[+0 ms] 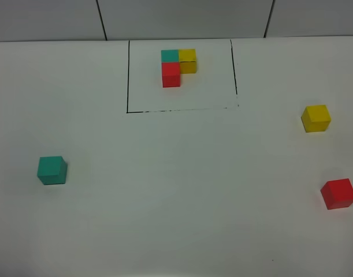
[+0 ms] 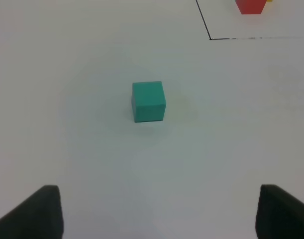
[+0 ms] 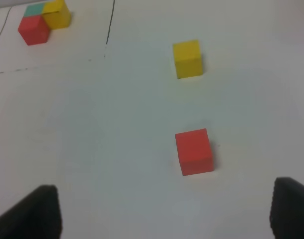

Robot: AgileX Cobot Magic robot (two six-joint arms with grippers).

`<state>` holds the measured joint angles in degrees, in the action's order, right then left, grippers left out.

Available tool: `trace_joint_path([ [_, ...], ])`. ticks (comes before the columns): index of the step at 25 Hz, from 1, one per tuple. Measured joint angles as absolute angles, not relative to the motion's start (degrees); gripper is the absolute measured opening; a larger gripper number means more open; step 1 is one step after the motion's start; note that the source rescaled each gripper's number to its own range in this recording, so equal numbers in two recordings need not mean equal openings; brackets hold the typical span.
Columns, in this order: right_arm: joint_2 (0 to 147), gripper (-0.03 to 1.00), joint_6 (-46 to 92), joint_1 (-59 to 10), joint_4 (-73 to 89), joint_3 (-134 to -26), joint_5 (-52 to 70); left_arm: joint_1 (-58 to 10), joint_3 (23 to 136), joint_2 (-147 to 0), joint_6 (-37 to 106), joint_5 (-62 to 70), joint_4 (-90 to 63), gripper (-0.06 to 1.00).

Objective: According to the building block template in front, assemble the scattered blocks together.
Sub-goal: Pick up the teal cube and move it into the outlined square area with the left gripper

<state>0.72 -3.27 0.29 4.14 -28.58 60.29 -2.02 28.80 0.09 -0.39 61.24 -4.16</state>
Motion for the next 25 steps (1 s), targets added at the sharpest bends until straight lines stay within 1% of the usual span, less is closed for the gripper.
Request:
trace_joint_path([
  [25,0.7,0.72,-3.3,0.3,4.2,-28.6,60.3,-2.0,28.8,0.1,-0.5,61.2,-4.2,0.72],
])
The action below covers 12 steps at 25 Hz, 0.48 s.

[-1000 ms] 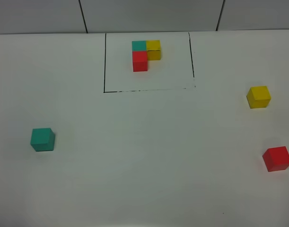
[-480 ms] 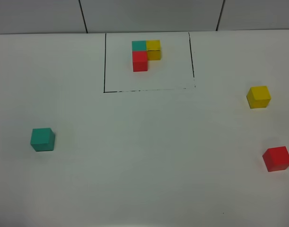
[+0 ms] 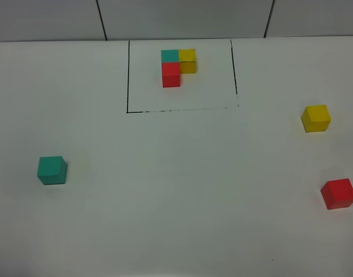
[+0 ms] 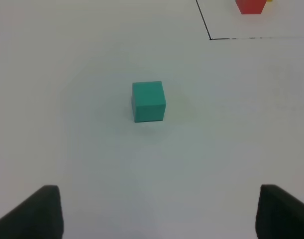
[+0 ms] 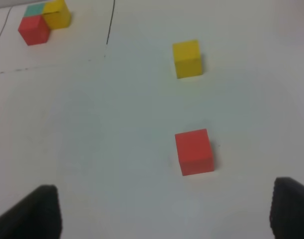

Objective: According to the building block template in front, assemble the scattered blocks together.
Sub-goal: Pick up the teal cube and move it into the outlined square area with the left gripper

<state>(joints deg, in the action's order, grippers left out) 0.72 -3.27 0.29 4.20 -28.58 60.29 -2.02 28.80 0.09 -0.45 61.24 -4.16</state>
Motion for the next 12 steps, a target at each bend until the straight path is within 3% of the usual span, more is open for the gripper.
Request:
trace_joint_path([
  [12,0.7,0.72,-3.3,0.3,4.2,-28.6,60.3,-2.0,28.8,0.1,-0.5,61.2,-4.2,0.72],
])
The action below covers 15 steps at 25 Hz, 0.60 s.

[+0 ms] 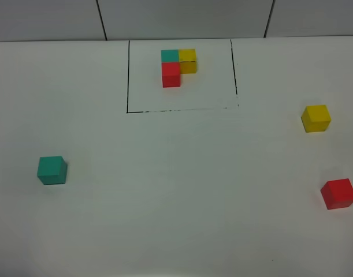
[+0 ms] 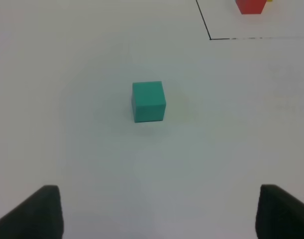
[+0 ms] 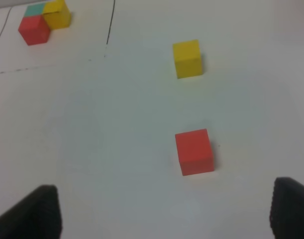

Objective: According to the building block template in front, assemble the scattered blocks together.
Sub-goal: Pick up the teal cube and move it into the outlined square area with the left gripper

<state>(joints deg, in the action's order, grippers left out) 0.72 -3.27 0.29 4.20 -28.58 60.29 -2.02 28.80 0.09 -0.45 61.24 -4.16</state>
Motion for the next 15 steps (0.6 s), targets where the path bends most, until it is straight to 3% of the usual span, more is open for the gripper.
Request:
trace_joint_path([
  [7,0.7,0.72,-3.3,0.3,4.2,-28.6,60.3,-2.0,28.9,-0.3,-0.6,61.0,-4.2,0.74],
  [15,0.7,0.72,-3.3,0.3,4.2,-28.6,60.3,-2.0,34.2,-16.2,-2.4,57.4,-4.2,0.89],
])
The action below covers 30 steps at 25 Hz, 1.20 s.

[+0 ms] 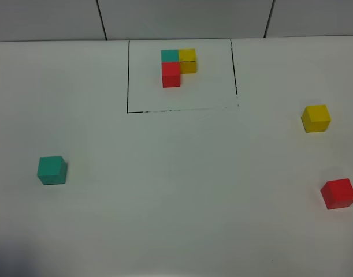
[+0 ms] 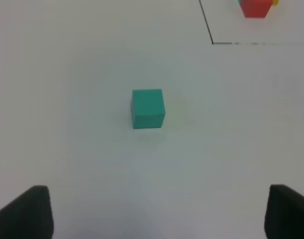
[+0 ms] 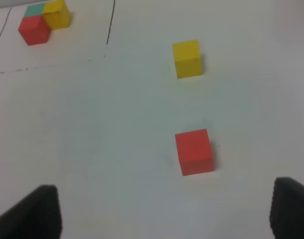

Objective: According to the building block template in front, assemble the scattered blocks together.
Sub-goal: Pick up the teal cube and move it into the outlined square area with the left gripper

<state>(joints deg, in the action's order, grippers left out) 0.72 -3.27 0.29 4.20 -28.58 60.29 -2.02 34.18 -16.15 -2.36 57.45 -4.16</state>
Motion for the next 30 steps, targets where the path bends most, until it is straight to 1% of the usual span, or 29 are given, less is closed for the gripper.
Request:
trace_joint_path([
  [4,0.7,0.72,-3.3,0.3,4.2,-28.6,60.3,-2.0,37.8,-30.5,-2.4,55.2,-4.2,0.91],
  [15,0.7,0.72,-3.3,0.3,4.2,-28.6,60.3,-2.0,52.1,-70.7,-2.4,53.8,-4.2,0.91],
  [19,0.7,0.72,-3.3,0.3,4.2,-28.6,60.3,-2.0,55.4,-80.5,-3.2,53.5,-3.3,0.91],
  [22,0.7,0.72,-3.3,0.3,4.2,-28.6,60.3,-2.0,55.8,-86.5,-3.5,51.5,-1.5,0.91],
  [25,0.7,0.72,-3.3,0.3,4.2,-28.6,60.3,-2.3,55.9,-91.3,-3.7,48.9,-1.4,0.91],
  [30,0.7,0.72,-3.3,0.3,4.3,-28.6,60.3,-4.9,56.0,-96.6,-5.4,46.1,0.0,0.91],
])
